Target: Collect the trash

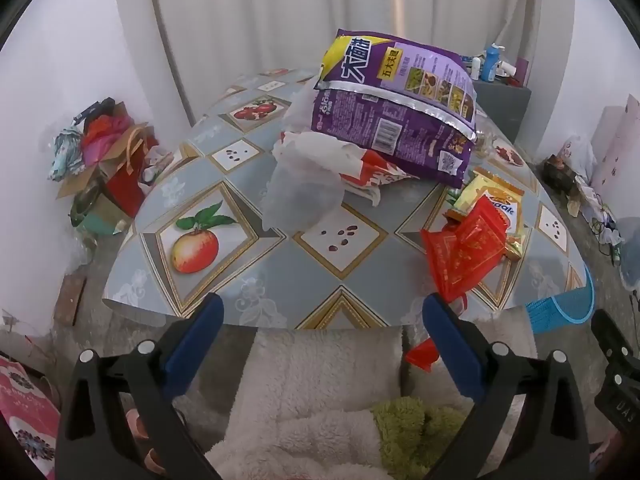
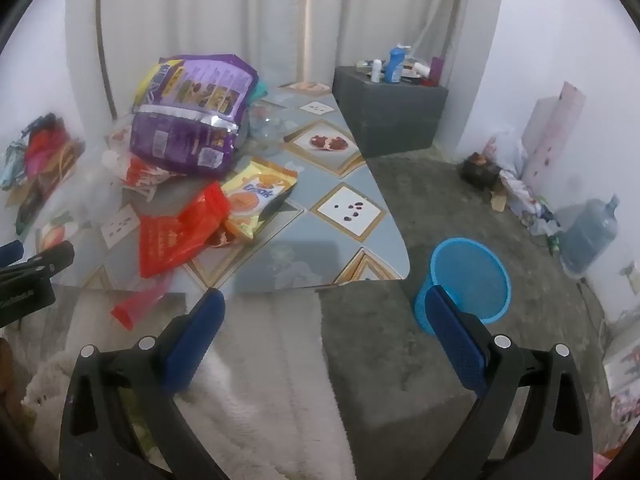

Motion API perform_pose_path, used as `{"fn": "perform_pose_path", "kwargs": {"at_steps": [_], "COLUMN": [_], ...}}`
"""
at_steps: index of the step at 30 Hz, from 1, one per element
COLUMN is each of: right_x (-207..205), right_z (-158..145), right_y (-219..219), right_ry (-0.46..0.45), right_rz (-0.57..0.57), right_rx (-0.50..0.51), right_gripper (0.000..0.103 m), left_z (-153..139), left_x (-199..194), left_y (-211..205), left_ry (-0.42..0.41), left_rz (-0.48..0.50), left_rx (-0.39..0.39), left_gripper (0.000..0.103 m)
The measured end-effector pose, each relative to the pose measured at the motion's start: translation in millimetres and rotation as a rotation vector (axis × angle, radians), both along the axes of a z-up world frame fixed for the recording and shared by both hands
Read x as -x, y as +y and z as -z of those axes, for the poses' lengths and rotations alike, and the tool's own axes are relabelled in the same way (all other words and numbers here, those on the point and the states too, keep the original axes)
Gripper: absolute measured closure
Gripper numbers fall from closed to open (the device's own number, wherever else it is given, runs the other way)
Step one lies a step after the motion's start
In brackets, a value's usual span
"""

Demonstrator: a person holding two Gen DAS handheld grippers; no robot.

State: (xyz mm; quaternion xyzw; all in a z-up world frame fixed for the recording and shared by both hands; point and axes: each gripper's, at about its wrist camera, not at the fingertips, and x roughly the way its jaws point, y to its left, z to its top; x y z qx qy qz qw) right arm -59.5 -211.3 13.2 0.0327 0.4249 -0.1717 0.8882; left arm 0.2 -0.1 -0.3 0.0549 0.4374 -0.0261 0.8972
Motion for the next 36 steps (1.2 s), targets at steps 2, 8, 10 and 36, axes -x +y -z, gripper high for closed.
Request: {"fn": "perform_pose_path", "kwargs": {"at_steps": [2,8,10,36], "right_x": [-1.1,-4.4,-5.5,-19.5], "right_z": [-0.2,-0.6,-0.7,-9.4], "right_y": [-0.2,-0.5,-0.4,15.1], "right_ry": [-0.002,-0.003,-0.002,-0.024], "right_rz": [-0.003,-0.003,-0.004,-0.072], "right_rx": [-0.007,-0.014,-0.016,-0.039], "right_gripper": [0.008,0.008,0.008,0.008], "left_z": [0.1,0.7,3.3,-1.7], "left_x": [0.0,0.3,-1.0,-0.3], "left_y": [-0.1,-0.3,-4.9,4.9], "left_ry": [0.001,0.003,0.004,-0.003], "left_rz": [0.001,0.005,0.005,-0.014], "left_rx": [0.000,-0.003,-0.004,-0.007], "left_gripper": [0.006,0.005,0.006,0.005]}}
